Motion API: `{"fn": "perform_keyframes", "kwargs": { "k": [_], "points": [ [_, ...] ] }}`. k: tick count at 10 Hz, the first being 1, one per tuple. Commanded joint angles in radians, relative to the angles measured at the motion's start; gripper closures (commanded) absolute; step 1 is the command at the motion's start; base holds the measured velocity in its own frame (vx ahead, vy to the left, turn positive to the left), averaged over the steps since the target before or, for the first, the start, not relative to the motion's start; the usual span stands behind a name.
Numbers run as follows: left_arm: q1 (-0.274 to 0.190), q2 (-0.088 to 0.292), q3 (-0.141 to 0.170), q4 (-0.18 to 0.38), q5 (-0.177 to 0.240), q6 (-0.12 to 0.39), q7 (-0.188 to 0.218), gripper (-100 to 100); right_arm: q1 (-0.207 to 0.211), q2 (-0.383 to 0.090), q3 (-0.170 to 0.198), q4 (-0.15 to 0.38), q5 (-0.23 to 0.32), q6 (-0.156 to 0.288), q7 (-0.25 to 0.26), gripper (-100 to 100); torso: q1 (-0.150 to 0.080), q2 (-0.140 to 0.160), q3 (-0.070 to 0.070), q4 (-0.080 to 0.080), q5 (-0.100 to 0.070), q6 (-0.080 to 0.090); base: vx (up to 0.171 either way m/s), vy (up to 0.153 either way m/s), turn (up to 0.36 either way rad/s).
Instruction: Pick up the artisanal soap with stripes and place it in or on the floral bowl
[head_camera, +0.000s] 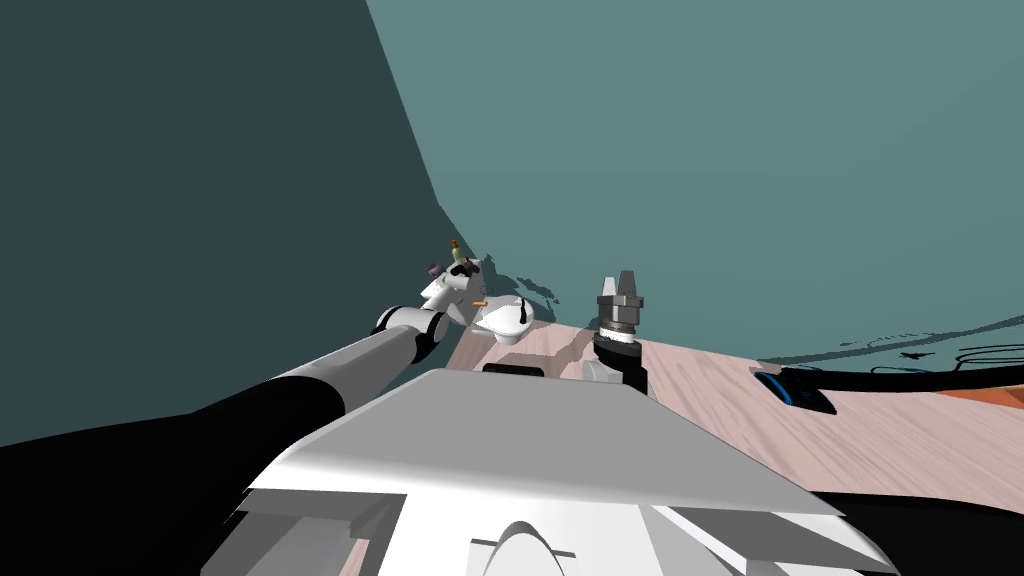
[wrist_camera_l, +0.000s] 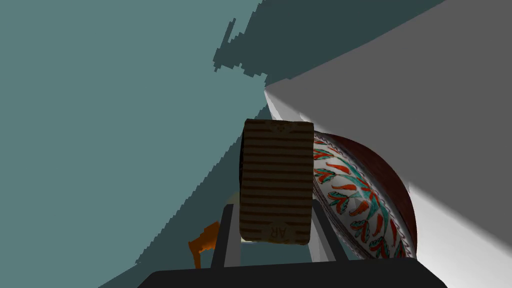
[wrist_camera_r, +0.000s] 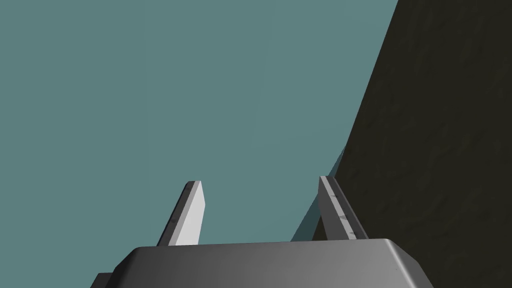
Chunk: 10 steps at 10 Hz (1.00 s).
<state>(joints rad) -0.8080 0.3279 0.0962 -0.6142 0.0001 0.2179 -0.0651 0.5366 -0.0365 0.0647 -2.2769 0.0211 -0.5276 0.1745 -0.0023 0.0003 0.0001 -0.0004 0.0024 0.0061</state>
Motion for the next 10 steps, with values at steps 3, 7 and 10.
{"fn": "perform_keyframes", "kwargs": {
  "k": [3,7,10],
  "points": [
    [0.01,0.006,-0.006,0.011,-0.011,-0.083,-0.009,100,0.0,0.0,0.0,0.0,0.0,0.0,0.0,0,-0.001,0.0,0.0,0.0,0.0,0.0,0.012,0.031,0.018],
    [0.041,0.018,-0.016,0.012,-0.024,-0.184,-0.026,100,0.0,0.0,0.0,0.0,0.0,0.0,0.0,0,0.001,0.0,0.0,0.0,0.0,-0.001,0.021,0.052,0.03],
    [0.074,0.029,-0.024,0.013,-0.034,-0.267,-0.046,100,0.0,0.0,0.0,0.0,0.0,0.0,0.0,0,-0.001,-0.002,-0.001,0.0,-0.001,0.0,0.041,0.051,0.018]
  ]
}}
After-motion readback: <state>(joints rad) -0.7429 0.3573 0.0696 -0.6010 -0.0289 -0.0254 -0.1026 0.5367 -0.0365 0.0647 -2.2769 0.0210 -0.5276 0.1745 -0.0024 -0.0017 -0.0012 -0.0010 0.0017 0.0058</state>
